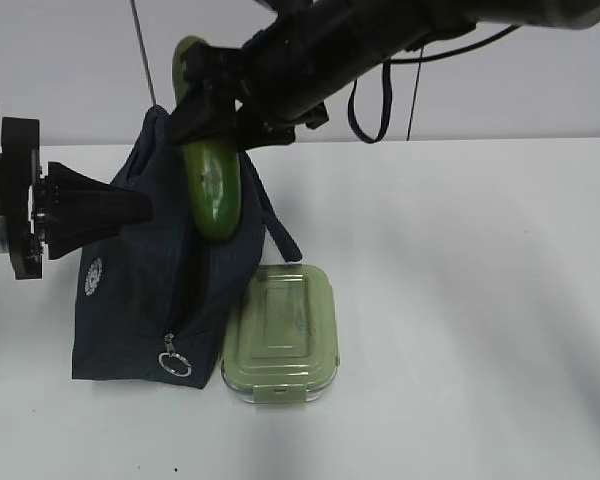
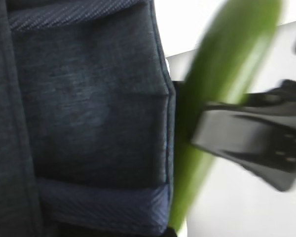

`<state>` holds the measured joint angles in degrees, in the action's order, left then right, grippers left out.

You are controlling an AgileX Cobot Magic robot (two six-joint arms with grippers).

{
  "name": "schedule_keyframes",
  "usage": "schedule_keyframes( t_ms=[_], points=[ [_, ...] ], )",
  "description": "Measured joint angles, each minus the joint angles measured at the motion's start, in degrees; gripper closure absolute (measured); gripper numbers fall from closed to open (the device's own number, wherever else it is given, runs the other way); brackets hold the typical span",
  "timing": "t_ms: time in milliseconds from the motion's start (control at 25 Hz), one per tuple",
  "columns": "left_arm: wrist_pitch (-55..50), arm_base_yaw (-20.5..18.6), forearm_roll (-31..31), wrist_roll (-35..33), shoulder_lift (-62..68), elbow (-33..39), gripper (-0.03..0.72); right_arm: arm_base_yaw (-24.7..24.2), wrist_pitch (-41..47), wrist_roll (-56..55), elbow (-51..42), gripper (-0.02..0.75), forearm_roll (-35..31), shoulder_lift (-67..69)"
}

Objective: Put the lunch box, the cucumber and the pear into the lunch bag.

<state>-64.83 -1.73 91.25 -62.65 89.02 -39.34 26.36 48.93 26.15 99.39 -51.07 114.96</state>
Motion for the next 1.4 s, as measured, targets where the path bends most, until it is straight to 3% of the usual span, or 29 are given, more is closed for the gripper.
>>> schedule_keyframes(
  t_ms=[440, 920, 1400],
  points=[
    [-0.6, -2.4, -2.6, -0.6, -1.4, 0.0, 0.704, 0.0, -1.2, 0.6, 0.0, 0.313, -0.6, 7.3],
    [-0.6, -3.4, -5.0, -2.1, -3.8, 0.0, 0.704, 0.1, -0.1, 4.0, 0.1, 0.240, -2.2, 7.7],
    [-0.5, -3.4, -6.6, -2.5, -4.9, 0.0, 0.704, 0.0, 2.3, 1.6, 1.5, 0.233, 2.0, 7.2]
  ],
)
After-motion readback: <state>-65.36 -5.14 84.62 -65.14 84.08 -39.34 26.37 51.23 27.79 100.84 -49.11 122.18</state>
